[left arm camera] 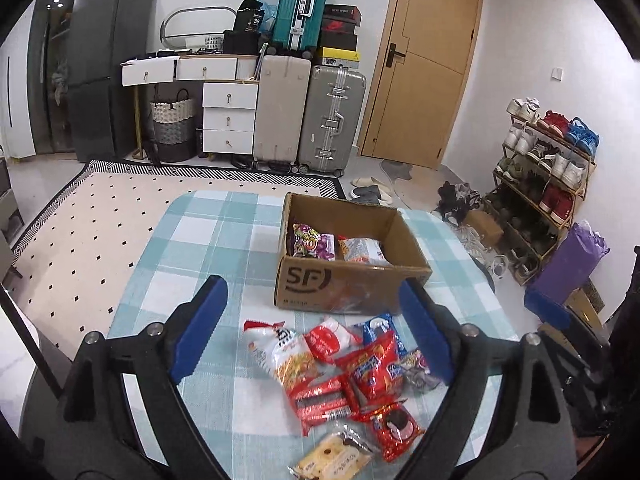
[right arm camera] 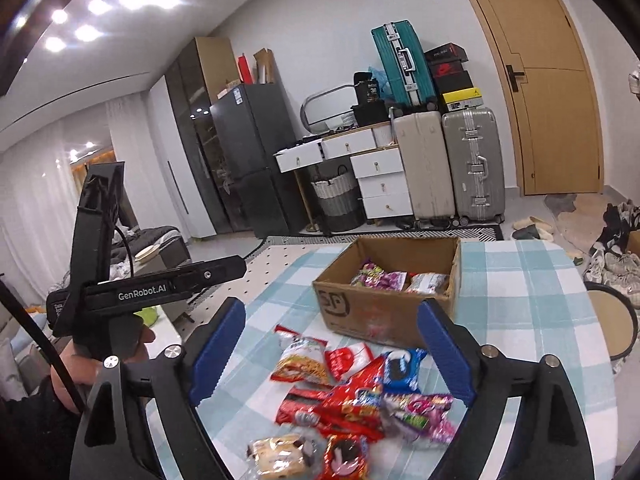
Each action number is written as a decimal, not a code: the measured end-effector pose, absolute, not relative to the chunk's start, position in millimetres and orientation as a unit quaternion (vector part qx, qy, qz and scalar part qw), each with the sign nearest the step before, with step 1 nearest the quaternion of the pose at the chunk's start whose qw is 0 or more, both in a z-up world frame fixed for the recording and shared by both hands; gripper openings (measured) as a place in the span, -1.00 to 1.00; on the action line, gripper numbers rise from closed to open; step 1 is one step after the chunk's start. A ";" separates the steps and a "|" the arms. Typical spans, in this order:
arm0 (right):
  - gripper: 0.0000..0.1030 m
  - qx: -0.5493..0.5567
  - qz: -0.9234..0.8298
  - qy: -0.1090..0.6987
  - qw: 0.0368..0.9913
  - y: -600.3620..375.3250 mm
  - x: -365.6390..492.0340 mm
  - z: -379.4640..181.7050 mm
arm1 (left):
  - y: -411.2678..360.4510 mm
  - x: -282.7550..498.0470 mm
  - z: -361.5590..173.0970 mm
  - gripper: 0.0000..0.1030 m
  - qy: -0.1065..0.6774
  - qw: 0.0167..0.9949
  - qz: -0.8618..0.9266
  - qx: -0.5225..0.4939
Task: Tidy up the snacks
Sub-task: 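Move both grippers back toward the remaining snacks on the table, then grasp the cream bread pack with the left gripper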
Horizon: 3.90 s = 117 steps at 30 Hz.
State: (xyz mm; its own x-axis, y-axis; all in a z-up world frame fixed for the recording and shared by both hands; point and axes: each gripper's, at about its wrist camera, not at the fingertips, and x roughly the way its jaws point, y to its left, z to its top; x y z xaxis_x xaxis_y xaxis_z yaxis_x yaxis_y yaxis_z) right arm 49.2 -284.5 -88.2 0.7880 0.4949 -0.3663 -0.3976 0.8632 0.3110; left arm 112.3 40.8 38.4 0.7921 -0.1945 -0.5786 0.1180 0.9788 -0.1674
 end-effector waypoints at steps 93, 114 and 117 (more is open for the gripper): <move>0.99 0.084 0.222 0.271 0.933 -287.1 -63.8 -210.1 | -8.6 47.0 -158.7 0.14 0.475 0.854 -0.205 0.062; 0.99 0.079 0.200 0.334 0.918 -284.9 -63.9 -214.9 | 49.9 29.4 -137.6 0.14 0.446 0.877 -0.179 -0.029; 0.99 0.074 0.193 0.348 0.915 -279.1 -58.0 -218.7 | 57.2 31.5 -139.4 0.14 0.445 0.876 -0.181 -0.043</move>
